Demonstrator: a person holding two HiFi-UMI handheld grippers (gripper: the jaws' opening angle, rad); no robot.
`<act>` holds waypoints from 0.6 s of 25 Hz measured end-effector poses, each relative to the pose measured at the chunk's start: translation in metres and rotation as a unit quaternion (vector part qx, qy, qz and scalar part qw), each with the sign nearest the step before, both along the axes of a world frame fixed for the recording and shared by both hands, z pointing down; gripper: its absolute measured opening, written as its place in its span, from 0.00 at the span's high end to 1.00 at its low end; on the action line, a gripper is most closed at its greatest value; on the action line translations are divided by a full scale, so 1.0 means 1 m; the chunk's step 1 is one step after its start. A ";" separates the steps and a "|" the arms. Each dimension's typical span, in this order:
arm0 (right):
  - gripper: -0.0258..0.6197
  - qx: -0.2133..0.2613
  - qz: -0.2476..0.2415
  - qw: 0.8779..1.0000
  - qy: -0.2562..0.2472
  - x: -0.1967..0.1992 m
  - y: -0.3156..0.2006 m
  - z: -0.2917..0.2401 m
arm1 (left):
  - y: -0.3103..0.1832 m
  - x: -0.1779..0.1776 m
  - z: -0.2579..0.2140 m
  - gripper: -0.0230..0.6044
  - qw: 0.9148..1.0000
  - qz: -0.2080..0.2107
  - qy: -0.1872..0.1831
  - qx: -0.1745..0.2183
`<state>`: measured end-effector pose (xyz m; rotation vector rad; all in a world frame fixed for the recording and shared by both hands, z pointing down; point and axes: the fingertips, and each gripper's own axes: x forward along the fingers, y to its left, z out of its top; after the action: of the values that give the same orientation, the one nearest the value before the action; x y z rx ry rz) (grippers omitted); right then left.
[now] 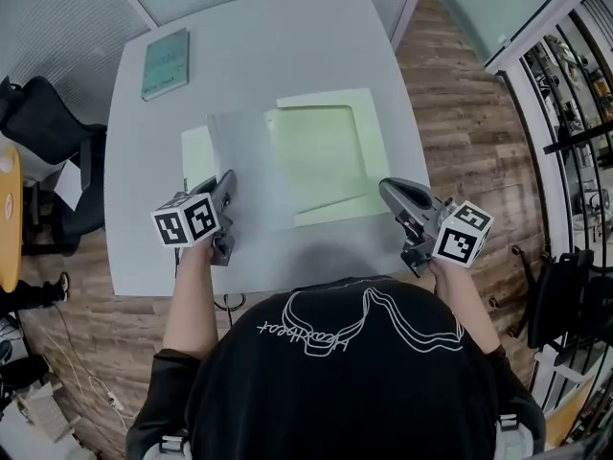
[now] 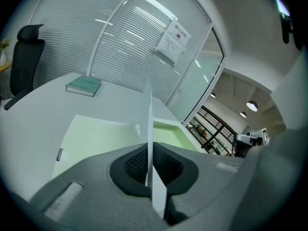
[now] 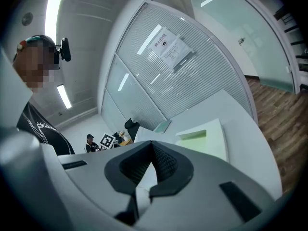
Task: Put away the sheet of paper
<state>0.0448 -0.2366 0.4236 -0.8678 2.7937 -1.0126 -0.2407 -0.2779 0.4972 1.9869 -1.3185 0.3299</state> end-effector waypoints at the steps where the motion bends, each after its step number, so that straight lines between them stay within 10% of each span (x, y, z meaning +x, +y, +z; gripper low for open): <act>1: 0.95 -0.002 0.001 1.000 0.000 0.001 -0.001 0.001 | -0.002 0.001 0.003 0.95 1.000 0.001 0.001 -0.004; 15: 0.95 -0.021 0.008 1.000 -0.005 0.016 -0.017 0.015 | -0.023 0.024 0.036 0.95 0.999 0.002 0.018 -0.043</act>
<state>0.0605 -0.2541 0.4389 -0.8855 2.7621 -1.0733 -0.2169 -0.3007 0.5328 1.9151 -1.2578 0.3464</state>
